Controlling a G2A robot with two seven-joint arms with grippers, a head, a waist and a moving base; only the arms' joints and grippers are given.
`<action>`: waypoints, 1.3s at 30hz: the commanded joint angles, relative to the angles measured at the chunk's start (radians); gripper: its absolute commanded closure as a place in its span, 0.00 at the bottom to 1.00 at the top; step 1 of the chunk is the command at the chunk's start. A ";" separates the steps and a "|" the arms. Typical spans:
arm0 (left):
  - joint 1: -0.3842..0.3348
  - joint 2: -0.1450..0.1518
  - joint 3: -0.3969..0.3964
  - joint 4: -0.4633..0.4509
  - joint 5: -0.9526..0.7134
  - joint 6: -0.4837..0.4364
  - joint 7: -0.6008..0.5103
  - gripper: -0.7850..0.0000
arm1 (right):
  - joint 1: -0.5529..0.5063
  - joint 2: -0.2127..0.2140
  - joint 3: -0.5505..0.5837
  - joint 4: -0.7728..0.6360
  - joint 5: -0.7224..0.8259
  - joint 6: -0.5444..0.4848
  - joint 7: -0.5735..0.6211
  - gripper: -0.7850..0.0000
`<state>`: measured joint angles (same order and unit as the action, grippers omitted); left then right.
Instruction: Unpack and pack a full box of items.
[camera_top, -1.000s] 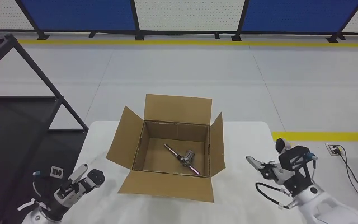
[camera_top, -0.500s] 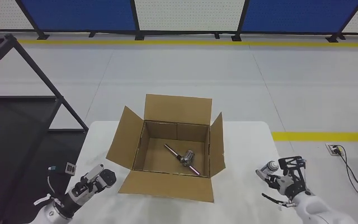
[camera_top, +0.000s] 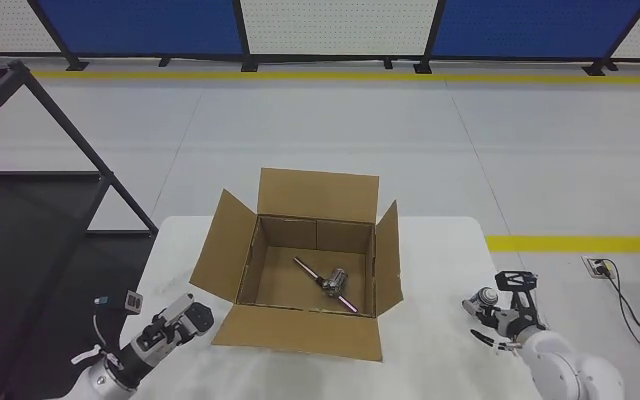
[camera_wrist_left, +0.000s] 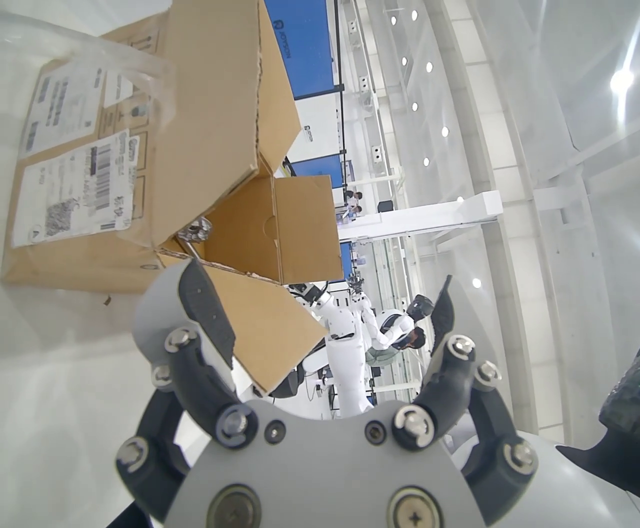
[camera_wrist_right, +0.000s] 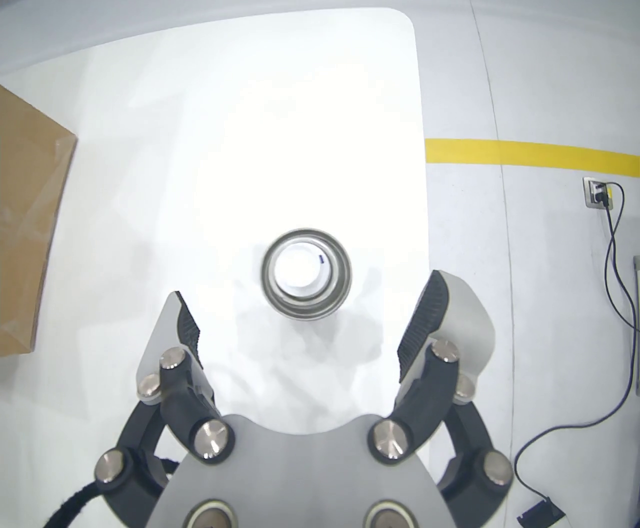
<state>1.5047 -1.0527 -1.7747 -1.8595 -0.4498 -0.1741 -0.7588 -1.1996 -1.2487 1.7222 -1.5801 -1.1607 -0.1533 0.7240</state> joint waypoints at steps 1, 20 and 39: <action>-0.001 0.000 0.002 0.001 0.002 0.000 0.002 0.00 | 0.014 0.001 -0.008 0.018 -0.004 0.007 0.005 0.55; -0.004 0.004 -0.014 0.006 -0.008 -0.003 -0.006 0.00 | 0.000 0.011 -0.071 -0.284 -0.094 0.056 -0.056 1.00; 0.065 0.002 -0.108 0.051 -0.130 -0.070 0.011 0.00 | 0.638 -0.060 -0.734 -0.304 -0.148 -0.120 0.127 1.00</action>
<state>1.5660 -1.0505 -1.8763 -1.8124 -0.5707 -0.2409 -0.7495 -0.6321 -1.2975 1.0411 -1.9448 -1.3261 -0.2839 0.8372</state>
